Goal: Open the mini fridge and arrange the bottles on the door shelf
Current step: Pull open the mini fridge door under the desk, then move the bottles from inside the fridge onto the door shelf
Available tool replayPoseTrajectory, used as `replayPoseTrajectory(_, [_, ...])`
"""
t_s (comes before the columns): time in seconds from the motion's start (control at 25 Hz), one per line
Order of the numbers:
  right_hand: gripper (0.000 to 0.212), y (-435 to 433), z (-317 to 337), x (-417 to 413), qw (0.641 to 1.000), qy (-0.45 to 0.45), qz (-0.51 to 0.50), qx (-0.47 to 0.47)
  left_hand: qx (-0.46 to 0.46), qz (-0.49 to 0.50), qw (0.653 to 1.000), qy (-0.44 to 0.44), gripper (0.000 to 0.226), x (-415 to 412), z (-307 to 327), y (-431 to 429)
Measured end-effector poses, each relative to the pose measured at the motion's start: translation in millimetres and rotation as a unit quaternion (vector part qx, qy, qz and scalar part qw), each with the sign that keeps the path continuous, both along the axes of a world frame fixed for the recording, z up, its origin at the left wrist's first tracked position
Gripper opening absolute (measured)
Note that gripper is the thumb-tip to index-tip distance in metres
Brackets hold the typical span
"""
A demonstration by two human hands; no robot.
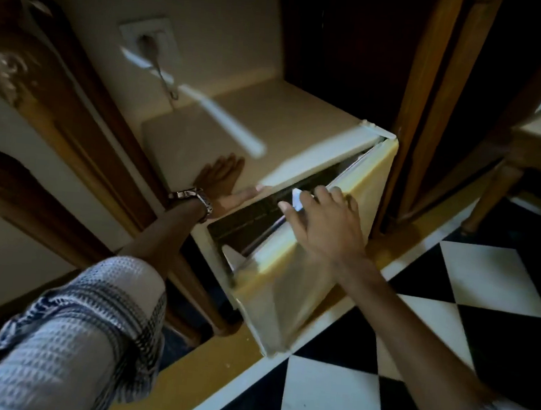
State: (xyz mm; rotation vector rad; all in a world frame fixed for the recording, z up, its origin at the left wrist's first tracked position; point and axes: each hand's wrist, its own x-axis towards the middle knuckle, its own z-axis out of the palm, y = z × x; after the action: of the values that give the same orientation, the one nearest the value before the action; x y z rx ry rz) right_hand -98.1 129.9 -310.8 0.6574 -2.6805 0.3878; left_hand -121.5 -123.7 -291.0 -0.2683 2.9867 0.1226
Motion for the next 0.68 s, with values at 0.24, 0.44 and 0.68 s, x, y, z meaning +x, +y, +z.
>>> replayPoseTrajectory(0.24, [0.068, 127.6, 25.9, -42.6, 0.939, -0.262, -0.211, 0.069, -0.029, -0.025, 0.998, 0.057, 0.122, 2.3, -9.0, 2.9])
replayPoseTrajectory(0.44, [0.065, 186.1, 27.5, -66.0, 0.94, -0.246, -0.237, 0.028, -0.06, -0.105, 0.989, 0.089, 0.106, 0.0, -12.3, 1.7])
replayPoseTrajectory(0.68, [0.033, 152.7, -25.9, -23.2, 0.983, 0.064, -0.166, -0.046, -0.06, -0.146, 0.982, 0.103, 0.098, -4.3, -13.2, -1.7])
